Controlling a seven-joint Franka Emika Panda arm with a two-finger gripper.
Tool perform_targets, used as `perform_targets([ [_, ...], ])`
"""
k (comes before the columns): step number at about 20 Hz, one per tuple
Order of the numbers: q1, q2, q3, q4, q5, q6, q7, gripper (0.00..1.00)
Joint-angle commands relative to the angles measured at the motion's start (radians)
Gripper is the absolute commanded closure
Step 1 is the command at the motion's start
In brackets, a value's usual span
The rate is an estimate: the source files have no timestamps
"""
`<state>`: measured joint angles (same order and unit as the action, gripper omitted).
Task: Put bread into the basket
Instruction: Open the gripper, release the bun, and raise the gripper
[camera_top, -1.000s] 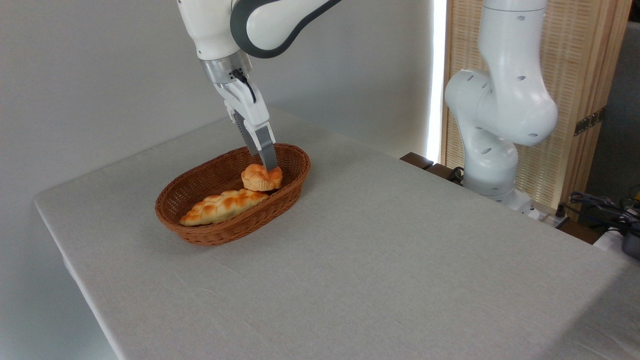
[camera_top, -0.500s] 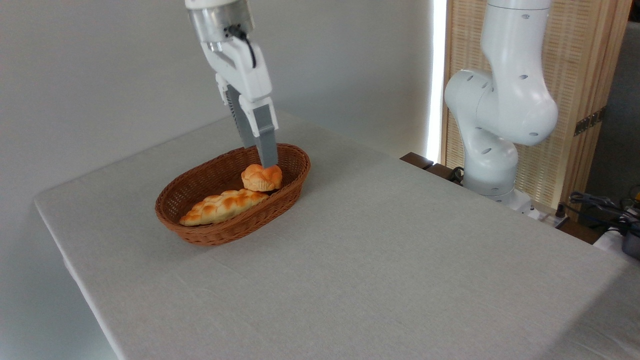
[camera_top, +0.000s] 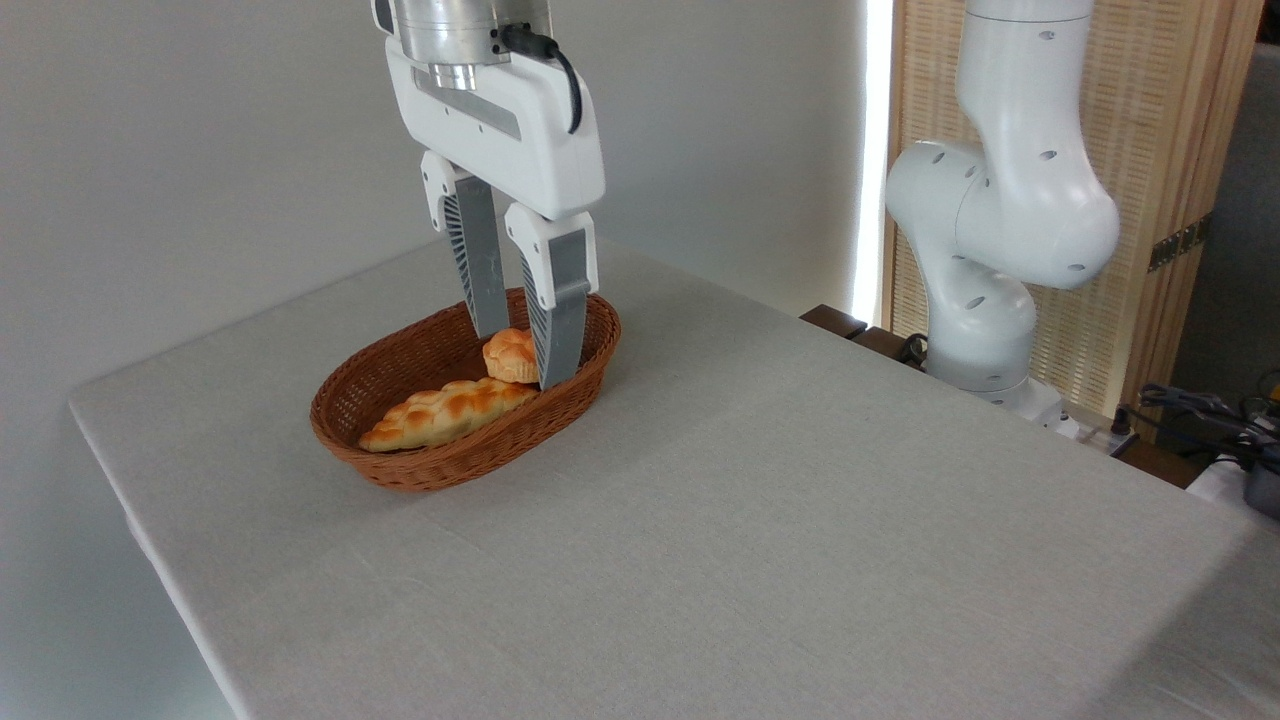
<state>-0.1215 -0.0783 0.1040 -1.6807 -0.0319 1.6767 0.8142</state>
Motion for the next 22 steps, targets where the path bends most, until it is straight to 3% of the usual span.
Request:
perform_targets([
  [1, 0.026, 0.029, -0.03, 0.024, 0.001, -0.002, -0.061, 0.0],
  [7, 0.032, 0.068, -0.038, 0.088, -0.006, -0.046, -0.058, 0.0],
  [9, 0.062, 0.068, -0.046, 0.09, -0.011, -0.061, -0.055, 0.0],
  [22, 0.062, 0.06, -0.046, 0.09, 0.003, -0.077, -0.046, 0.0],
])
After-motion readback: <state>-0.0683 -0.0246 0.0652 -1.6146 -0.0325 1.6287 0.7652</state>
